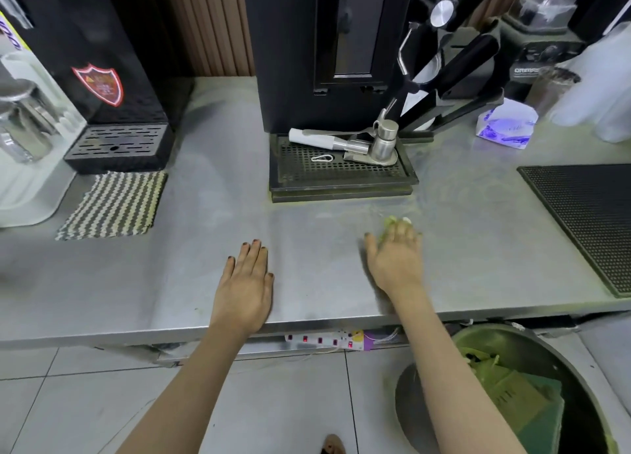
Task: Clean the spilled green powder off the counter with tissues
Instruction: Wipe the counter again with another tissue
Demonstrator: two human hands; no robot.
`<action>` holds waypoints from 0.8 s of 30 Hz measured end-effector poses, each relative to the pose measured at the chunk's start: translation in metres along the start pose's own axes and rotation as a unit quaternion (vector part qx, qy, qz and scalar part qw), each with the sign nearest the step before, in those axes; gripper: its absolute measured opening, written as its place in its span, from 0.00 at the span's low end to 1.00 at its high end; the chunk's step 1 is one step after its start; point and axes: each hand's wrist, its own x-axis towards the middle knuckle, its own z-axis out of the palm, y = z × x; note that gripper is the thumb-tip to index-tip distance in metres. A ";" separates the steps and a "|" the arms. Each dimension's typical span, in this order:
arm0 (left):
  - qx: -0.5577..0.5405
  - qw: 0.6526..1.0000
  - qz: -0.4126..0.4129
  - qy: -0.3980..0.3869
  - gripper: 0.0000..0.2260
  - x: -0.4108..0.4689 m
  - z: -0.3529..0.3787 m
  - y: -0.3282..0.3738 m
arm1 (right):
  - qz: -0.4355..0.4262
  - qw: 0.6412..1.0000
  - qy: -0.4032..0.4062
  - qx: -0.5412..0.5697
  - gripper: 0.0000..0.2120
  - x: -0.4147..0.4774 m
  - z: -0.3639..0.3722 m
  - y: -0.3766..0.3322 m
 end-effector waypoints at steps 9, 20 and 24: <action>-0.007 1.000 0.003 0.011 0.35 0.001 0.003 -0.001 | -0.221 0.975 0.002 -0.013 0.29 -0.059 0.008 0.002; -0.005 1.000 0.005 0.028 0.32 0.002 0.008 -0.004 | -0.265 0.964 -0.020 -0.021 0.31 -0.068 0.010 -0.017; -0.004 1.000 0.006 0.030 0.31 0.001 0.009 -0.004 | -0.131 0.989 0.035 -0.060 0.33 -0.031 0.003 0.027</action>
